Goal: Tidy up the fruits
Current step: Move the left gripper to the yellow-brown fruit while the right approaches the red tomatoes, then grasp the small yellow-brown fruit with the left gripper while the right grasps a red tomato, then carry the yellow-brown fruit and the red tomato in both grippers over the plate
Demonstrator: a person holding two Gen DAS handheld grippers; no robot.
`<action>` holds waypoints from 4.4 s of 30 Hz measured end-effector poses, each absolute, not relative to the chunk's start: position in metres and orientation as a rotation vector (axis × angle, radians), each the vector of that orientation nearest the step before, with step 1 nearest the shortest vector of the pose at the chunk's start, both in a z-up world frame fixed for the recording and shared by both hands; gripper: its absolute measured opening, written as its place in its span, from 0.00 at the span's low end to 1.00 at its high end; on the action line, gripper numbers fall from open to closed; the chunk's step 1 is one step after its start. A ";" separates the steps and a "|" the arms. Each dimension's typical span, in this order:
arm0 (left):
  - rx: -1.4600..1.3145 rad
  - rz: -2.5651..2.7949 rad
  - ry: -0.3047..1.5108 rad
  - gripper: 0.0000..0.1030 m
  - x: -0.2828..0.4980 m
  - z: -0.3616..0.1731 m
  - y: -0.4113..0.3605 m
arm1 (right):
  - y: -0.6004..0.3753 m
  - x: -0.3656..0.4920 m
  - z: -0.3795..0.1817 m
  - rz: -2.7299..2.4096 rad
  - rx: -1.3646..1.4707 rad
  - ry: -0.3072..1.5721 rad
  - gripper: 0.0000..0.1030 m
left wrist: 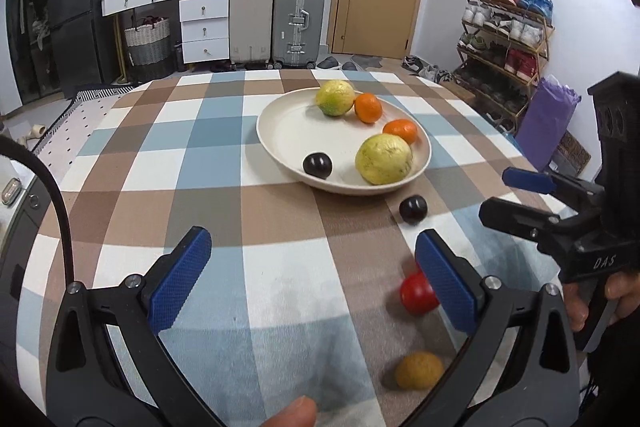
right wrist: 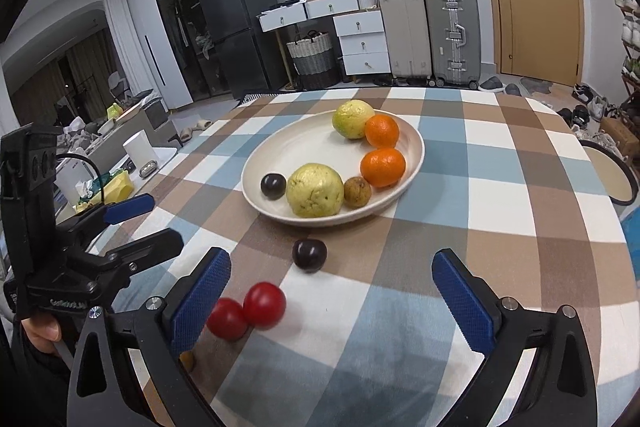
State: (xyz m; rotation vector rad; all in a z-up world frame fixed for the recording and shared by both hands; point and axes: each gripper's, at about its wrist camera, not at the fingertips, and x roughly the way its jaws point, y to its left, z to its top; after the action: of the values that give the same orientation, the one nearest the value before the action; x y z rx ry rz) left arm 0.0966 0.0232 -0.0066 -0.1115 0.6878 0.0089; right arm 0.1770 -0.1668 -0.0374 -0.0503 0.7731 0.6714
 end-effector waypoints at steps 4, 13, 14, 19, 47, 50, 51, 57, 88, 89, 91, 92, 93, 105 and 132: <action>-0.118 -0.005 0.705 0.99 0.082 -0.009 0.019 | -0.171 0.166 -0.039 0.661 -0.051 0.790 1.00; -0.117 -0.048 0.746 0.99 0.059 -0.021 0.007 | -0.179 0.144 -0.040 0.620 -0.048 0.812 1.00; -0.113 -0.055 0.751 0.99 0.059 -0.022 0.005 | -0.179 0.142 -0.040 0.617 -0.050 0.816 1.00; -0.085 -0.094 0.781 0.99 0.053 -0.027 -0.007 | -0.181 0.133 -0.041 0.598 -0.054 0.827 1.00; -0.070 -0.332 0.884 0.25 0.051 -0.042 -0.023 | -0.153 0.121 -0.055 0.520 -0.138 0.918 1.00; -0.067 -0.336 0.876 0.25 0.050 -0.040 -0.022 | -0.146 0.121 -0.055 0.527 -0.142 0.921 1.00; -0.066 -0.332 0.871 0.25 0.049 -0.039 -0.022 | -0.144 0.121 -0.055 0.531 -0.144 0.924 0.99; -0.080 -0.288 0.834 0.25 0.046 -0.028 -0.005 | -0.131 0.120 -0.059 0.559 -0.132 0.945 0.88; -0.168 -0.191 0.772 0.25 0.046 -0.019 0.041 | -0.101 0.115 -0.068 0.612 -0.111 0.959 0.32; -0.167 -0.191 0.770 0.25 0.046 -0.019 0.040 | -0.103 0.115 -0.067 0.617 -0.101 0.956 0.32; -0.162 -0.189 0.771 0.25 0.047 -0.020 0.039 | -0.106 0.114 -0.064 0.629 -0.092 0.943 0.32; -0.162 -0.191 0.774 0.25 0.047 -0.020 0.039 | -0.108 0.113 -0.062 0.633 -0.086 0.935 0.32; -0.162 -0.193 0.775 0.26 0.048 -0.020 0.037 | -0.110 0.113 -0.060 0.640 -0.080 0.927 0.32; -0.140 -0.180 0.753 0.26 0.050 -0.017 0.020 | -0.131 0.112 -0.039 0.690 -0.088 0.837 0.32; -0.153 -0.079 0.683 0.25 0.114 0.007 0.020 | -0.163 0.175 -0.024 0.721 -0.036 0.758 0.32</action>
State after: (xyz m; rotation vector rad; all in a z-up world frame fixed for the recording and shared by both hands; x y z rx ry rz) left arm 0.1144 0.0200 0.0065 -0.1527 0.6829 -0.0786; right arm 0.1749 -0.1634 -0.0243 -0.0361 0.7577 0.7206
